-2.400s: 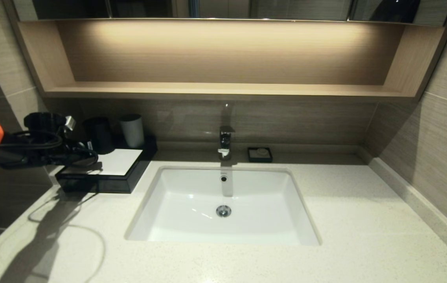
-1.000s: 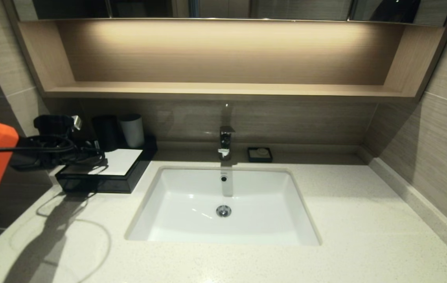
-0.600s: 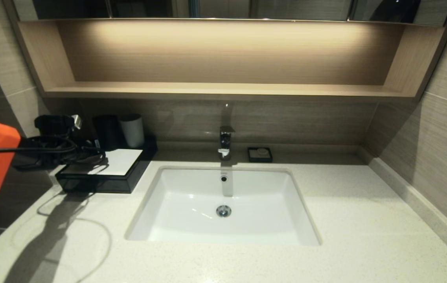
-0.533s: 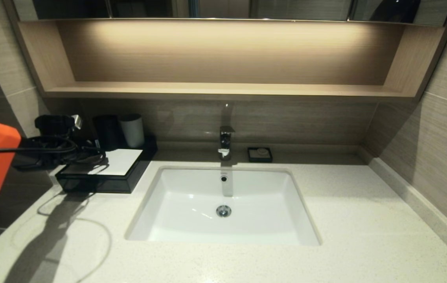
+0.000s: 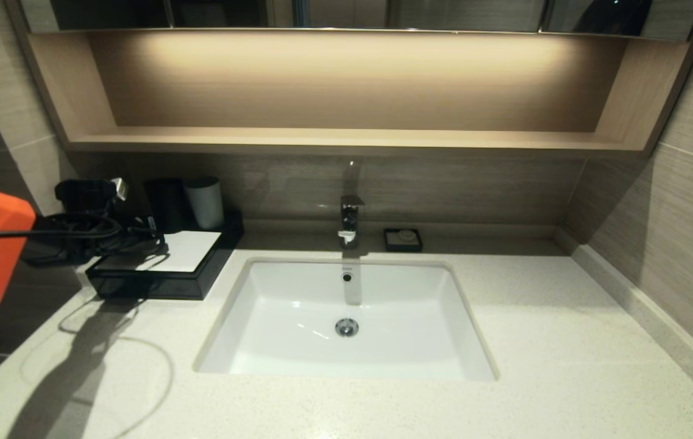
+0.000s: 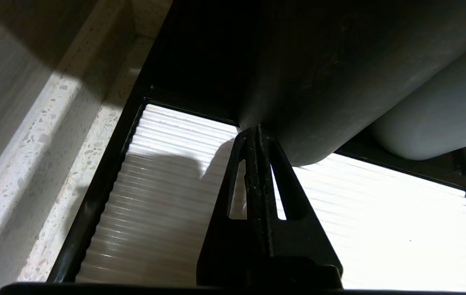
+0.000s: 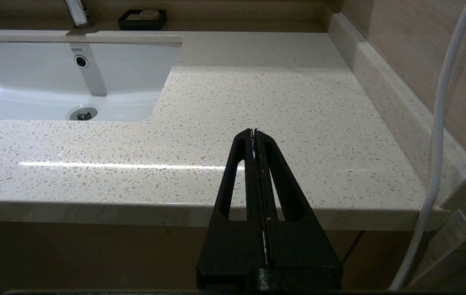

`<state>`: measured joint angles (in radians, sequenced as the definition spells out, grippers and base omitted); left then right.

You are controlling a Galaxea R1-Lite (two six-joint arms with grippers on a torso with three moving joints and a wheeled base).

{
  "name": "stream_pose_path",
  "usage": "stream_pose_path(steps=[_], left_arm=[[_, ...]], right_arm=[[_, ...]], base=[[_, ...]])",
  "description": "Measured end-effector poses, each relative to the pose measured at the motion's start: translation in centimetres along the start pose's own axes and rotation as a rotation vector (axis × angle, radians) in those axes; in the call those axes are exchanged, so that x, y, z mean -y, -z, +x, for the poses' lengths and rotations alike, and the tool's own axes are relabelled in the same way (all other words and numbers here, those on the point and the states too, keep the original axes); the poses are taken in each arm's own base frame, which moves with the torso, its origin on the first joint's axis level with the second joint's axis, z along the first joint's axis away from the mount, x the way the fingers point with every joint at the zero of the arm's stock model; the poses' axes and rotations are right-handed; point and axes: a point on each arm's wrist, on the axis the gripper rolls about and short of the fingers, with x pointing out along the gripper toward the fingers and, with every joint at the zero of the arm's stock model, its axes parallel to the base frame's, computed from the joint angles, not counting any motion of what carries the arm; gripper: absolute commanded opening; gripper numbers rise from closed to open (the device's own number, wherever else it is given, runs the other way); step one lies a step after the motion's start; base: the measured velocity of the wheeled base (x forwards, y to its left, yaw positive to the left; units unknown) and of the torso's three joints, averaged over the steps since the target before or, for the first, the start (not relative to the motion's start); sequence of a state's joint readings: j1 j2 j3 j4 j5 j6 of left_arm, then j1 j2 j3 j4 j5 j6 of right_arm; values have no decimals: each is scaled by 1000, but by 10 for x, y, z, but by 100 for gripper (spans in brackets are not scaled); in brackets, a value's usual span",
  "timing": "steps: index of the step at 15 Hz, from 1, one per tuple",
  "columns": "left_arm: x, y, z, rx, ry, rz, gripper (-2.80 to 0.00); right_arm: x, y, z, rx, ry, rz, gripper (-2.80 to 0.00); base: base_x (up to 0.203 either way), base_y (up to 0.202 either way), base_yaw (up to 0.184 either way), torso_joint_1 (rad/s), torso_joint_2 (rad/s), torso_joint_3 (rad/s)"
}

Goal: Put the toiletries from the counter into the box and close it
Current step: Place the cup on the storage box

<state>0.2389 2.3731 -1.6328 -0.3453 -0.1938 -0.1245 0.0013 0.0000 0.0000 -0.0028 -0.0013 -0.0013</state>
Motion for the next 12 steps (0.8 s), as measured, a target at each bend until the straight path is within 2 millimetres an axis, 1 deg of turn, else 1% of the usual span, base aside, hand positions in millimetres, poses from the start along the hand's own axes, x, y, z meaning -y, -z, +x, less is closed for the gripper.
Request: stream_pose_path(steps=[12], left_arm=[[0, 1, 5, 21, 4, -1, -280]], right_arm=[[0, 0, 0, 0, 0, 0, -280]], base=[[0, 0, 0, 0, 0, 0]])
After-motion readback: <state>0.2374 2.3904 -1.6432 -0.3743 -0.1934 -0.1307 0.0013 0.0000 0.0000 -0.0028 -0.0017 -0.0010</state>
